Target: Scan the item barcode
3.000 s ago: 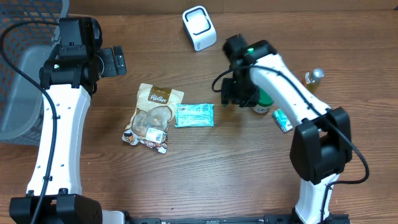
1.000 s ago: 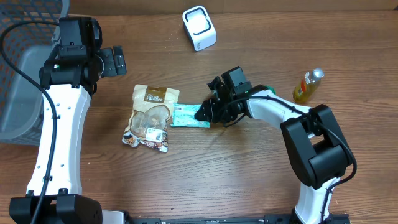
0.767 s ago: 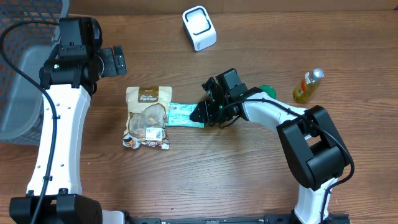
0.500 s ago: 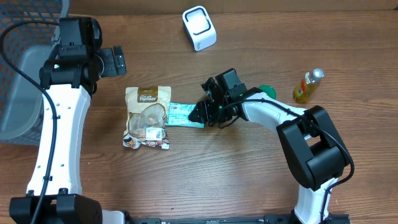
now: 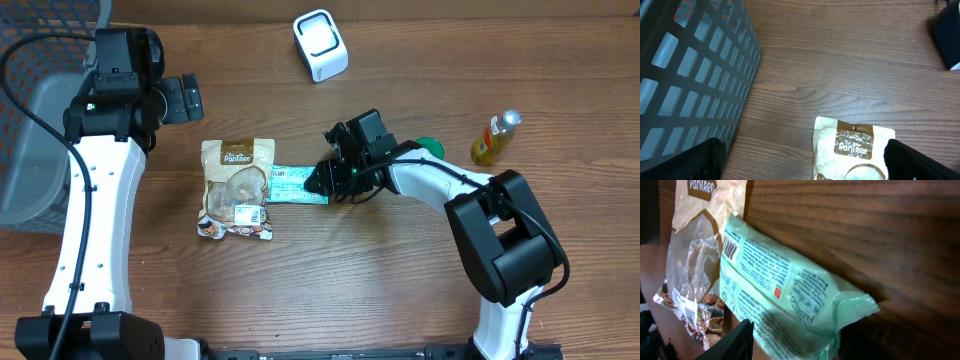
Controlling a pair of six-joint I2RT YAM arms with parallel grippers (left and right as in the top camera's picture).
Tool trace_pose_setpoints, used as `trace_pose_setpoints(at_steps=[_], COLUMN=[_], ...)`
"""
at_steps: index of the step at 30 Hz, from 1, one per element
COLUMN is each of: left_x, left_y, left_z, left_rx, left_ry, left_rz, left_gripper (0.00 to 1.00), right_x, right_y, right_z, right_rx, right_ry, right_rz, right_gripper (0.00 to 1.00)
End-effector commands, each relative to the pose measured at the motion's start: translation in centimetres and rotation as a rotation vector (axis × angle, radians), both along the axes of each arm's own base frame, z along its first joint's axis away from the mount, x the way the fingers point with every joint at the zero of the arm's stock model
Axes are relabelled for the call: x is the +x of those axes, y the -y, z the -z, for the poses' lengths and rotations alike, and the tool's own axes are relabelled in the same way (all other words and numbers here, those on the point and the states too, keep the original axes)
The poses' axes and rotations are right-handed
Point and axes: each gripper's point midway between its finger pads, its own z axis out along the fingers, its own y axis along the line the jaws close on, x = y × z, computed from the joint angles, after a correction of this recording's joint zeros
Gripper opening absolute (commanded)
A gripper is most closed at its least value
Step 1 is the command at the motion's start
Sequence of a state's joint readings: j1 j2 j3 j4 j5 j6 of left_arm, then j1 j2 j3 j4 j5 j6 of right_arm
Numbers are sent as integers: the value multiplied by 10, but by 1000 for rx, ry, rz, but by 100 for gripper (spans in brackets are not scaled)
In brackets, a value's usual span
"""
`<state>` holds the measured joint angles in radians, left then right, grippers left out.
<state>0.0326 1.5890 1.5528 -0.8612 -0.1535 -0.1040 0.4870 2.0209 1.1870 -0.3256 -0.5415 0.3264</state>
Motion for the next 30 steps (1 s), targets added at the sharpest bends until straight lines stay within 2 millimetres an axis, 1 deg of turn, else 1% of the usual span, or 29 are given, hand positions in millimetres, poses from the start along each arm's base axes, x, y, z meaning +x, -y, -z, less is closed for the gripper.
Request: trace_pose_setpoints(at_steps=[1, 7, 10, 14, 17, 18, 23, 30], left_x=[2, 2, 2, 2, 2, 2, 2, 2], left_y=[2, 2, 2, 2, 2, 2, 2, 2], left_z=[-2, -2, -2, -2, -2, -2, -2, -2], left_rx=[7, 7, 7, 7, 7, 7, 7, 7], left_ry=[4, 4, 4, 4, 4, 4, 4, 4], left_rz=[10, 10, 10, 10, 10, 10, 11, 10], left_gripper=[100, 100, 100, 100, 100, 99, 100, 100], right_x=[2, 7, 6, 4, 7, 7, 7, 7], right_y=[4, 9, 7, 5, 8, 8, 9, 9], right_z=[5, 12, 15, 17, 19, 19, 19, 22], right_rx=[-55, -152, -186, -221, -253, -253, -251, -255], right_ry=[20, 77, 99, 123, 128, 128, 119, 114], right_rz=[36, 64, 64, 62, 101, 103, 117, 116], right_gripper=[51, 50, 50, 46, 46, 44, 42, 41])
